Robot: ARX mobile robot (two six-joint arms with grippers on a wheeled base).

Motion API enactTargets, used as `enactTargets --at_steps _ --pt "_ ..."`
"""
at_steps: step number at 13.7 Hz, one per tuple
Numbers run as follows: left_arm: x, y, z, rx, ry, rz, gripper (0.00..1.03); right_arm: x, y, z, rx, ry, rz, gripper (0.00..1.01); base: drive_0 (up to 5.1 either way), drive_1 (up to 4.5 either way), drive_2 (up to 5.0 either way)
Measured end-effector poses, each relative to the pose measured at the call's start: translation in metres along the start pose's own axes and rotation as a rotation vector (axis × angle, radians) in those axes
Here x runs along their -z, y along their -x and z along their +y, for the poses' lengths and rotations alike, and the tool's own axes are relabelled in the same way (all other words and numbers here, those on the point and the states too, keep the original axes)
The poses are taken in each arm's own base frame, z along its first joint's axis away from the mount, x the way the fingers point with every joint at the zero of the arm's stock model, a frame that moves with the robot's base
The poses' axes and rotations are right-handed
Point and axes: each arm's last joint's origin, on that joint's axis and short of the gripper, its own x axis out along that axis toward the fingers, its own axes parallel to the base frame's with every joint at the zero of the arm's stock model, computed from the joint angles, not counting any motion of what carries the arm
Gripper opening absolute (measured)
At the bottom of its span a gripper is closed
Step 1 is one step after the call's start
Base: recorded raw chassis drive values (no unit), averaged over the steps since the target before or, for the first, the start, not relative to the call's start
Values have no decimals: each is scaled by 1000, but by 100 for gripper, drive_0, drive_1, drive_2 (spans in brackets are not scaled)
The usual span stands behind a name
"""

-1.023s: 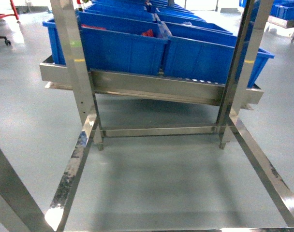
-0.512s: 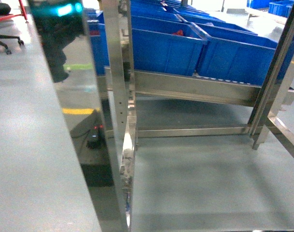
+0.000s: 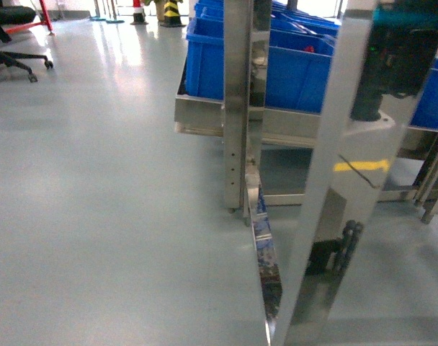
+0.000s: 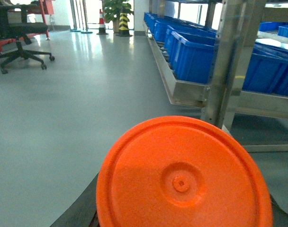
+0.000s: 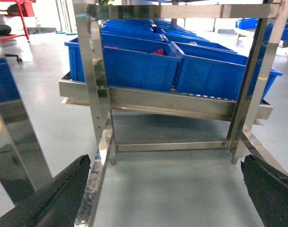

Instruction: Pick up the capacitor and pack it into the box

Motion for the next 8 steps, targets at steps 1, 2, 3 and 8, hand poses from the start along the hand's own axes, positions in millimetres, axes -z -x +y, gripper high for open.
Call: enactTargets --at_steps 1,2,3,8 --pt "0 0 0 -1 0 0 44 0 0 0 1 0 -2 98 0 0 0" --pt "0 0 0 -3 0 0 44 0 0 0 0 0 0 98 0 0 0" --pt "0 0 0 0 0 -2 44 0 0 0 0 0 -1 98 0 0 0" --pt "0 0 0 1 0 0 44 0 0 0 0 0 1 98 0 0 0"
